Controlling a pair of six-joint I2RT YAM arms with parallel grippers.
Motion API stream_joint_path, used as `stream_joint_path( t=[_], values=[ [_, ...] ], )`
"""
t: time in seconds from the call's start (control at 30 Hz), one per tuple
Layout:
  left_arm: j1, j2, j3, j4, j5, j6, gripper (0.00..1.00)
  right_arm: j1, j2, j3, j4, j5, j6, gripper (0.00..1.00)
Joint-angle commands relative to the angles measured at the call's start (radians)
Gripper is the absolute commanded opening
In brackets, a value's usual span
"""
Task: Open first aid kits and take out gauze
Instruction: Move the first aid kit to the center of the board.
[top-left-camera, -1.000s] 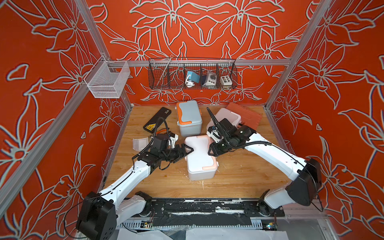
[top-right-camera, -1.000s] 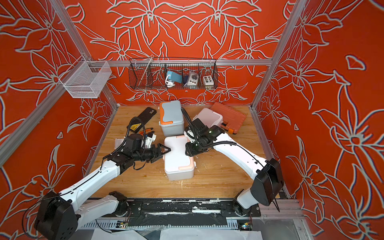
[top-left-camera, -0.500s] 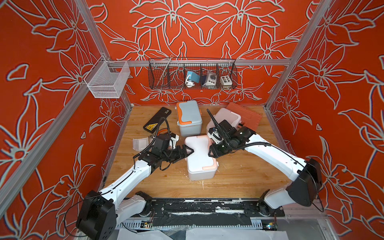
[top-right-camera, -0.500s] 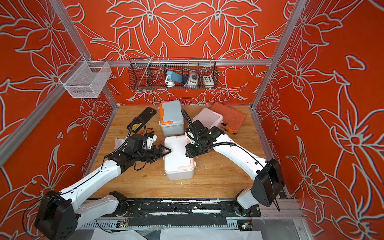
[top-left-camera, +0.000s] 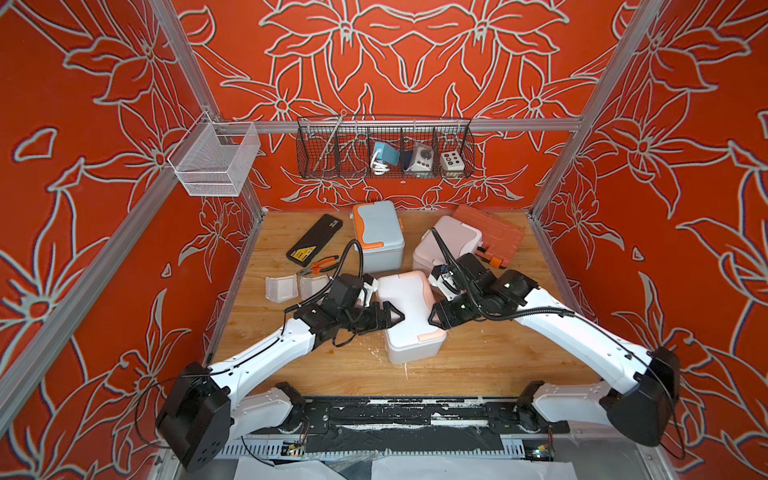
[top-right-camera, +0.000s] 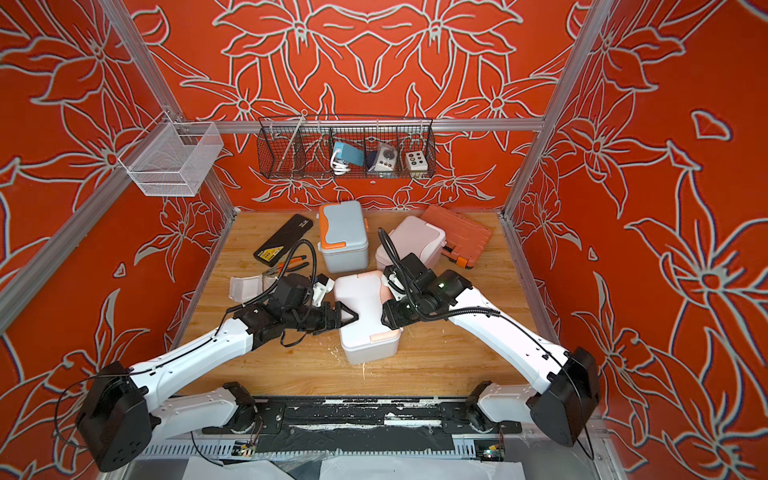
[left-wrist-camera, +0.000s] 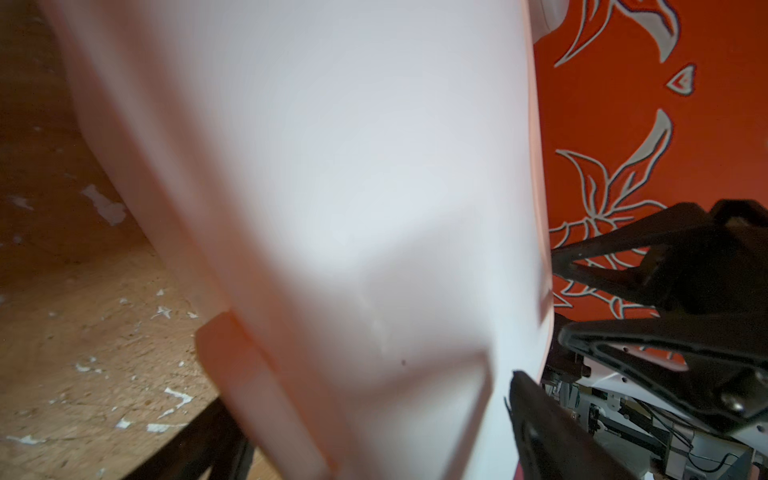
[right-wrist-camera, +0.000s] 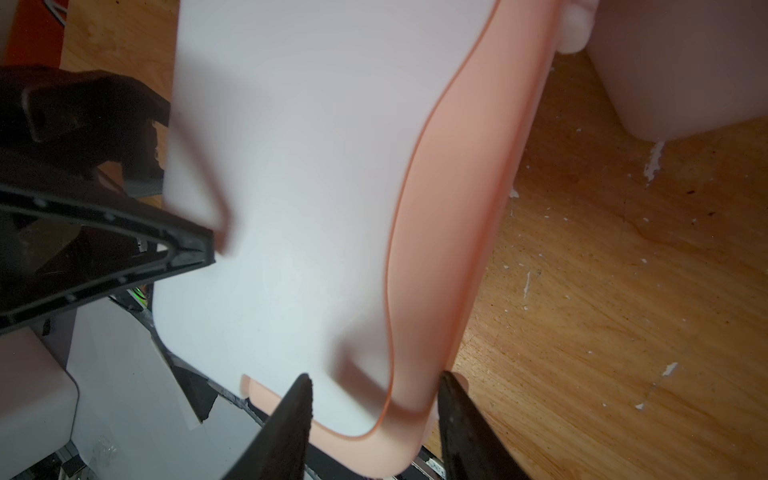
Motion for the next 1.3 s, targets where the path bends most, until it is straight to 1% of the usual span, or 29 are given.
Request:
stream_joint_path(
  t=[0.0, 0.2, 0.3, 0.43, 0.7, 0.9, 0.97, 1.07, 1.13, 1.27],
  values=[
    [-0.069, 0.034, 0.056, 0.067, -0.007, -0.02, 0.88, 0.007, -0.043, -0.034, -0.015, 0.017, 0.031, 0.49],
    [-0.17, 0.142, 0.119, 0.118, -0.043, -0.043, 0.88, -0.012, -0.132, -0.078, -0.057, 0.162, 0.059, 0.5],
    [-0.21, 0.202, 0.154, 0.151, -0.06, -0.06, 0.87, -0.051, -0.167, -0.095, -0.062, 0.199, 0.056, 0.51],
    [-0.249, 0.29, 0.229, 0.182, -0.082, -0.07, 0.87, -0.118, -0.186, -0.107, -0.062, 0.206, 0.03, 0.51],
    [-0.312, 0.513, 0.427, 0.213, -0.103, -0.081, 0.87, -0.25, -0.19, -0.122, -0.047, 0.23, -0.023, 0.51],
    [-0.329, 0.625, 0.513, 0.281, -0.11, -0.113, 0.86, -0.355, -0.196, -0.108, -0.042, 0.235, -0.053, 0.55],
    [-0.329, 0.639, 0.532, 0.287, -0.112, -0.109, 0.86, -0.379, -0.197, -0.09, -0.05, 0.233, -0.061, 0.58],
    [-0.329, 0.616, 0.538, 0.28, -0.133, -0.09, 0.88, -0.392, -0.207, -0.051, -0.073, 0.23, -0.073, 0.62],
    [-0.327, 0.578, 0.527, 0.267, -0.154, -0.076, 0.89, -0.392, -0.221, -0.027, -0.085, 0.221, -0.077, 0.65],
    [-0.318, 0.459, 0.47, 0.229, -0.234, -0.049, 0.94, -0.391, -0.265, 0.001, -0.084, 0.132, -0.079, 0.69]
  ],
)
